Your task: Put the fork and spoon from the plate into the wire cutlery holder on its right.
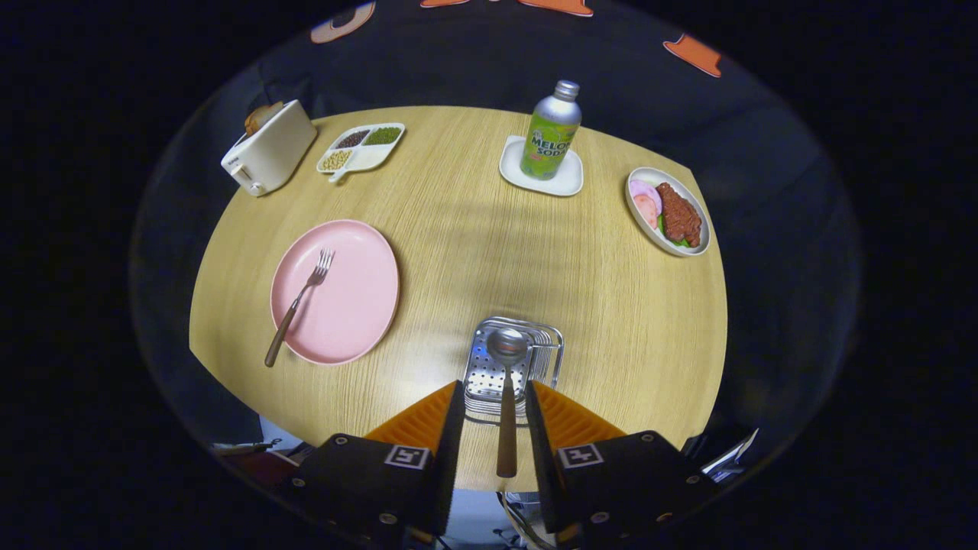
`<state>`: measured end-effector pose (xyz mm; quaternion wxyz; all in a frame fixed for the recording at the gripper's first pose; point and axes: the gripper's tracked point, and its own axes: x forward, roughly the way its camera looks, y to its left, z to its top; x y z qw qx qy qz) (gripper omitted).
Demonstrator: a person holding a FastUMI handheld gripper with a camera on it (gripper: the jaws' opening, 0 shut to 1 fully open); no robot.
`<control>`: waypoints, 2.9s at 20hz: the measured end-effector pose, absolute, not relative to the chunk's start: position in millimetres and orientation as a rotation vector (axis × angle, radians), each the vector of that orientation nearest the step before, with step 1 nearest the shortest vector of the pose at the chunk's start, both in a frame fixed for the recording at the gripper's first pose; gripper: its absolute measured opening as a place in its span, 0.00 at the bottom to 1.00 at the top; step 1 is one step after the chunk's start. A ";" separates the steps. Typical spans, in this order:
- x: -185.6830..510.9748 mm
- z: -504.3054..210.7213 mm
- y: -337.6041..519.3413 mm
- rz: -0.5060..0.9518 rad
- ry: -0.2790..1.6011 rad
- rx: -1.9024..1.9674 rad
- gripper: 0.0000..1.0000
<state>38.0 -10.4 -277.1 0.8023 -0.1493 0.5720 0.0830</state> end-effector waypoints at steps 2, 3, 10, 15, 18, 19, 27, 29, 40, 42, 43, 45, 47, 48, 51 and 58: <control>42.4 -264.5 0.9 0.168 1.147 -0.295 0.61; 45.2 -257.6 7.1 0.157 1.105 -0.271 0.68; 44.6 -235.9 60.7 0.148 0.899 -0.198 0.99; 37.4 -242.4 96.4 0.139 0.788 -0.176 0.99; 25.3 -256.0 115.3 0.154 0.781 -0.176 0.99; 21.4 -262.7 124.1 0.162 0.784 -0.176 0.99; 4.9 -307.1 188.3 0.231 0.787 -0.200 0.99; 2.8 -321.5 203.8 0.248 0.810 -0.188 0.99; 12.8 -375.6 242.1 0.243 0.876 -0.236 0.72; 14.8 -381.9 242.0 0.233 0.886 -0.245 0.61; 14.5 -385.8 242.2 0.230 0.895 -0.245 0.53; 14.9 -390.7 243.3 0.227 0.904 -0.243 0.47; 15.4 -395.0 242.0 0.222 0.914 -0.252 0.39; 14.9 -397.6 243.2 0.226 0.922 -0.250 0.37; 12.7 -404.6 242.1 0.226 0.949 -0.239 0.27; 16.6 -405.3 231.8 0.198 0.983 -0.177 0.04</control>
